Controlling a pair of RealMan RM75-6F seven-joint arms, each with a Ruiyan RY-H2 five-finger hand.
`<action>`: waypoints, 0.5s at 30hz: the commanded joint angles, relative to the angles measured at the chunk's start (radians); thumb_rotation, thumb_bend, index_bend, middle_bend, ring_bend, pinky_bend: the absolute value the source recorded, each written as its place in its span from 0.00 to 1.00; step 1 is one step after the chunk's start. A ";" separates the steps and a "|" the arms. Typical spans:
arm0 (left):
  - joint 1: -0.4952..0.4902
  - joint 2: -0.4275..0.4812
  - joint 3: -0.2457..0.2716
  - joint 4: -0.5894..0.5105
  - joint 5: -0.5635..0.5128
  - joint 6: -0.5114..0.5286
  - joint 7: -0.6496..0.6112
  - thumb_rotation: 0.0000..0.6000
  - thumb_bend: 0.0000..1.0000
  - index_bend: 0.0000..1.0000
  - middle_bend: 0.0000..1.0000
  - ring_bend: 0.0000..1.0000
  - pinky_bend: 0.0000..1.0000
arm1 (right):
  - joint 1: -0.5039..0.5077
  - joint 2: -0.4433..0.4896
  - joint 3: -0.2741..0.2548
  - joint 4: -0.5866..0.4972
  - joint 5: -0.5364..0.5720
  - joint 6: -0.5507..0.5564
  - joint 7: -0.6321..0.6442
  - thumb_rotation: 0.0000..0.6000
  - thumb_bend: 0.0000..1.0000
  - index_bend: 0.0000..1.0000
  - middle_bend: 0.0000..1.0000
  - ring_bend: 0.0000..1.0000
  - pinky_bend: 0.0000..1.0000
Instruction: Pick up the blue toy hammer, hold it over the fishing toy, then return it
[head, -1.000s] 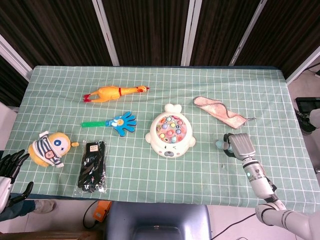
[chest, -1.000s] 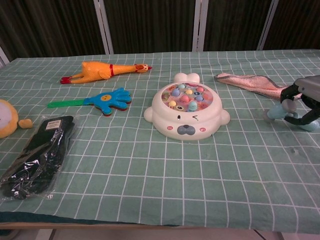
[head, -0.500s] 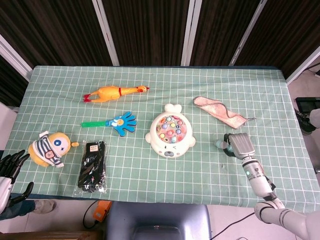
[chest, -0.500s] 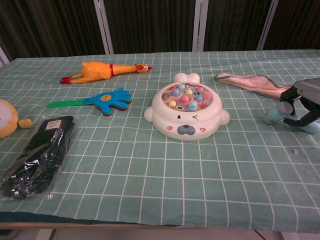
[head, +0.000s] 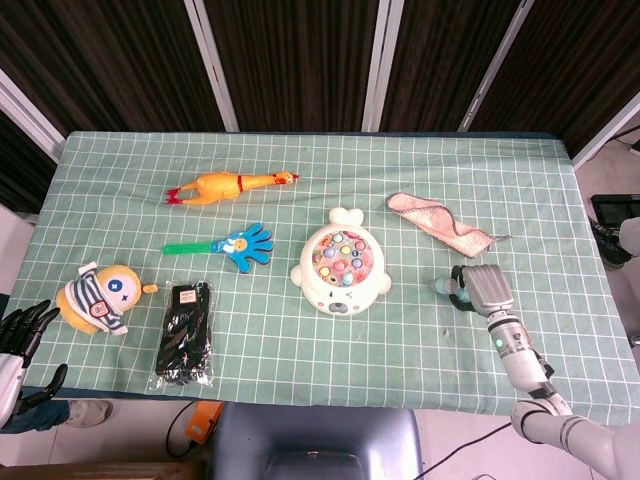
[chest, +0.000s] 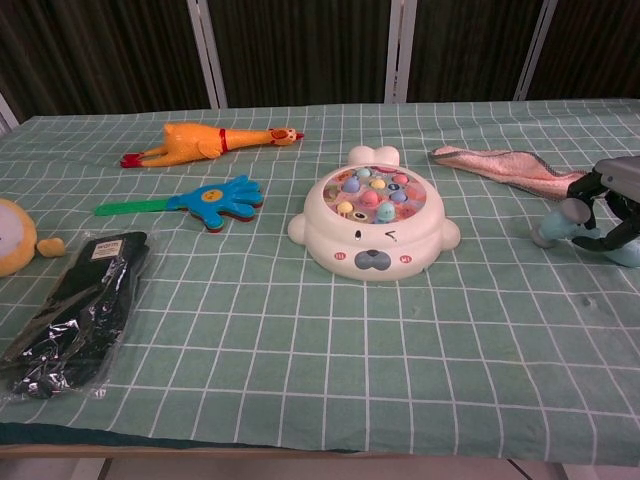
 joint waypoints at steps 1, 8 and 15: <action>0.000 0.000 0.000 0.000 0.000 0.000 0.001 1.00 0.41 0.00 0.00 0.00 0.00 | -0.001 -0.001 0.004 0.004 0.002 -0.004 0.000 1.00 0.40 0.99 0.73 0.82 1.00; -0.001 0.000 0.000 -0.001 -0.002 -0.004 0.002 1.00 0.41 0.00 0.00 0.00 0.00 | 0.000 -0.007 0.018 0.023 0.007 -0.019 0.014 1.00 0.39 0.96 0.73 0.82 1.00; -0.002 -0.002 -0.001 -0.001 -0.005 -0.005 0.005 1.00 0.41 0.00 0.00 0.00 0.00 | 0.001 -0.016 0.030 0.050 0.007 -0.028 0.030 1.00 0.38 0.96 0.73 0.82 1.00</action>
